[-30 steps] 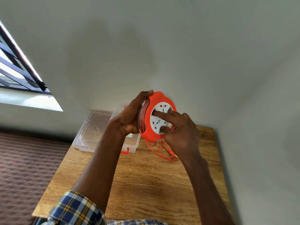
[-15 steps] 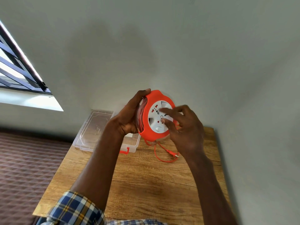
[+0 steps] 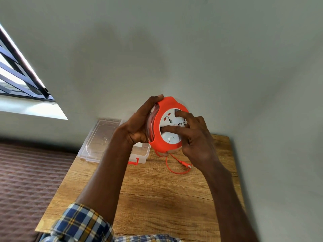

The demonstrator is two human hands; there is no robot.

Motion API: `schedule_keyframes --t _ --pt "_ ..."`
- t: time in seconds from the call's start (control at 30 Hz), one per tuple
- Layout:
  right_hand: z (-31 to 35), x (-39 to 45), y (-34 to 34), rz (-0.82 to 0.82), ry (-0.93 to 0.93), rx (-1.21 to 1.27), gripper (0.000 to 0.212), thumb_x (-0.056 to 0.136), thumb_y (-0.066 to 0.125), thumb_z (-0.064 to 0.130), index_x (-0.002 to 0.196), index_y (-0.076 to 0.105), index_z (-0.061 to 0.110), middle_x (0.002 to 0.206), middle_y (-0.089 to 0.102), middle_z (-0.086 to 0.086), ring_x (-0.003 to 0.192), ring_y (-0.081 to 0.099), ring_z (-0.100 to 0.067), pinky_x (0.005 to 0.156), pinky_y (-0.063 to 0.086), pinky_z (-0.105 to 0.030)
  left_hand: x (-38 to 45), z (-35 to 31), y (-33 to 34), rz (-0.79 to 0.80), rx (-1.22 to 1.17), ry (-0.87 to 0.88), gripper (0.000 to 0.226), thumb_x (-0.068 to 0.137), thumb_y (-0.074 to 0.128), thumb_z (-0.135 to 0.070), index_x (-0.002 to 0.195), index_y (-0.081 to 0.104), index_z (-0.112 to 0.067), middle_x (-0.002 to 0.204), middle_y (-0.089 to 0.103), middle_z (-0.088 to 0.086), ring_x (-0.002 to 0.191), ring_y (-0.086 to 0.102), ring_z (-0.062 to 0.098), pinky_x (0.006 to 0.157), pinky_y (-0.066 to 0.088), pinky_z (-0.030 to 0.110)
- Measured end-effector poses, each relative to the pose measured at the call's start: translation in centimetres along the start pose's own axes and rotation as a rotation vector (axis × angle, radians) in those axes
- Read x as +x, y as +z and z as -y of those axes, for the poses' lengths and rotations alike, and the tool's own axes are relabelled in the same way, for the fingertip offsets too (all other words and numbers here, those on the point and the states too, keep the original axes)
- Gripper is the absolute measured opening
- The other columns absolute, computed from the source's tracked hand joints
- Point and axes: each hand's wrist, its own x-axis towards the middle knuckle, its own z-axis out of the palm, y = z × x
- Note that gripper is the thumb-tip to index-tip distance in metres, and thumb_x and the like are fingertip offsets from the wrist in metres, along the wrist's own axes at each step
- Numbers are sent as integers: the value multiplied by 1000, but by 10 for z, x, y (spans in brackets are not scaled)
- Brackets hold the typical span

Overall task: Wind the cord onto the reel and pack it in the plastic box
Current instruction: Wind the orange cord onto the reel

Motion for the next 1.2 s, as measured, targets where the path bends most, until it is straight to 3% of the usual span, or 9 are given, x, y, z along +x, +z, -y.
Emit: schedule_keyframes --t 0.27,0.5,0.67,0.77,0.87,0.93,1.0,1.1,1.2 --pt "3 1 9 -121 53 22 55 81 80 6 119 72 45 136 59 4 122 55 -21 86 55 -33 0 -5 6 -51 52 11 70 98 52 -71 136 71 -16 125 73 15 110 71 33 99 58 50" --pt "17 -2 17 -189 242 48 66 75 83 42 135 57 51 120 67 11 109 65 -12 82 60 -31 -1 -7 4 -104 90 25 68 95 58 -70 135 71 -16 125 74 16 109 72 35 97 56 50" --pt "34 6 24 -321 436 67 69 74 65 75 133 58 39 90 72 16 75 64 -1 64 56 -22 1 -7 8 -96 70 42 70 95 62 -68 135 70 -12 125 74 18 110 71 36 101 54 50" --pt "37 10 28 -325 535 111 66 78 64 75 130 56 34 96 76 8 79 70 -9 68 60 -29 1 -6 9 -110 83 49 67 97 58 -69 131 73 -13 122 76 17 104 74 34 95 57 48" --pt "34 8 23 -281 488 76 66 82 58 77 132 55 34 101 77 6 86 74 -13 70 62 -33 0 -4 8 -108 71 48 67 98 54 -69 131 74 -15 125 76 16 108 74 33 97 57 49" --pt "32 6 18 -315 379 10 60 87 57 72 133 55 34 101 76 7 85 72 -9 67 56 -22 -1 -5 8 -98 63 57 65 98 54 -69 130 75 -17 125 76 14 108 75 32 96 58 48" --pt "26 5 12 -293 240 5 48 93 67 50 136 54 34 116 67 7 97 66 -8 68 48 -14 -2 -7 8 -93 49 71 65 97 54 -70 129 76 -18 124 77 13 107 75 31 95 59 47" --pt "12 5 6 -147 92 -37 50 93 69 15 136 58 39 137 53 5 121 53 -15 79 57 -27 -4 -8 4 -86 9 78 64 97 55 -69 127 77 -18 121 78 12 105 76 31 93 60 46" --pt "9 4 6 -13 61 -31 59 93 68 9 139 57 45 150 48 3 131 43 -19 90 54 -34 -5 -8 1 -79 -4 68 67 98 52 -70 133 74 -16 128 75 14 112 74 33 98 58 49"
